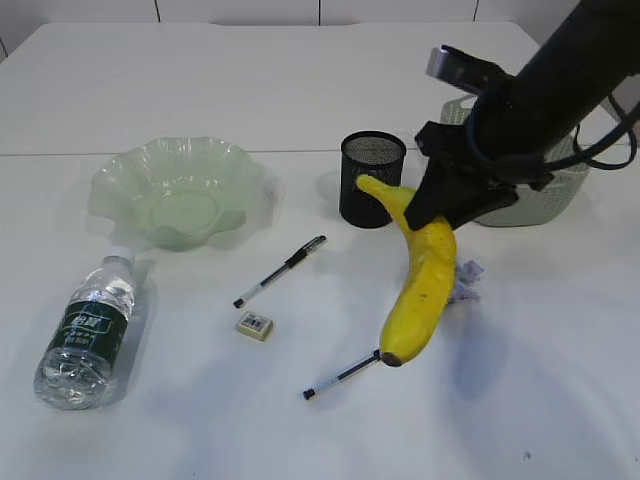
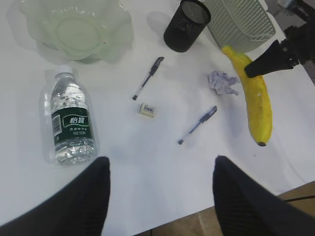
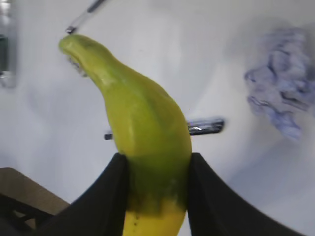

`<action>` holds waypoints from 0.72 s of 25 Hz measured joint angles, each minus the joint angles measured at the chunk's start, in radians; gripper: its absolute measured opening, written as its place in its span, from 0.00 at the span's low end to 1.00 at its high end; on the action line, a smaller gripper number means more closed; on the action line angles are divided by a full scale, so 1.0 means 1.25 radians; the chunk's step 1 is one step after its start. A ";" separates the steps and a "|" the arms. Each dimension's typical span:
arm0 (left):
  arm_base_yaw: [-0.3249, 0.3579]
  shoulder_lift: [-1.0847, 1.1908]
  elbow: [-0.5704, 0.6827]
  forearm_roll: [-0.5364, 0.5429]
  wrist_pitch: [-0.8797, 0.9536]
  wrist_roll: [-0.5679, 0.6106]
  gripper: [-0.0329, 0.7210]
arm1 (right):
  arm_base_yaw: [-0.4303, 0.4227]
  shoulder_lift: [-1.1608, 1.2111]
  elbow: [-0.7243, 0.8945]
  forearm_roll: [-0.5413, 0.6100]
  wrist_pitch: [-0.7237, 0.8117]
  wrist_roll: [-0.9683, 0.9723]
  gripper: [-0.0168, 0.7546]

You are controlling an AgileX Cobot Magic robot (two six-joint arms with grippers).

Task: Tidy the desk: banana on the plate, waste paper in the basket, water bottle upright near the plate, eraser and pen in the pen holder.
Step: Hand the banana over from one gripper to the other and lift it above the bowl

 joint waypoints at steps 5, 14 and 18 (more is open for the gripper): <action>0.000 0.000 0.000 -0.004 0.000 0.000 0.66 | 0.000 0.000 0.000 0.167 -0.005 -0.164 0.33; 0.000 0.000 0.000 -0.006 -0.018 0.000 0.66 | 0.000 0.000 0.001 0.491 0.010 -0.551 0.33; 0.000 0.000 0.000 -0.006 -0.021 0.000 0.66 | 0.000 0.000 0.001 0.596 0.010 -0.613 0.33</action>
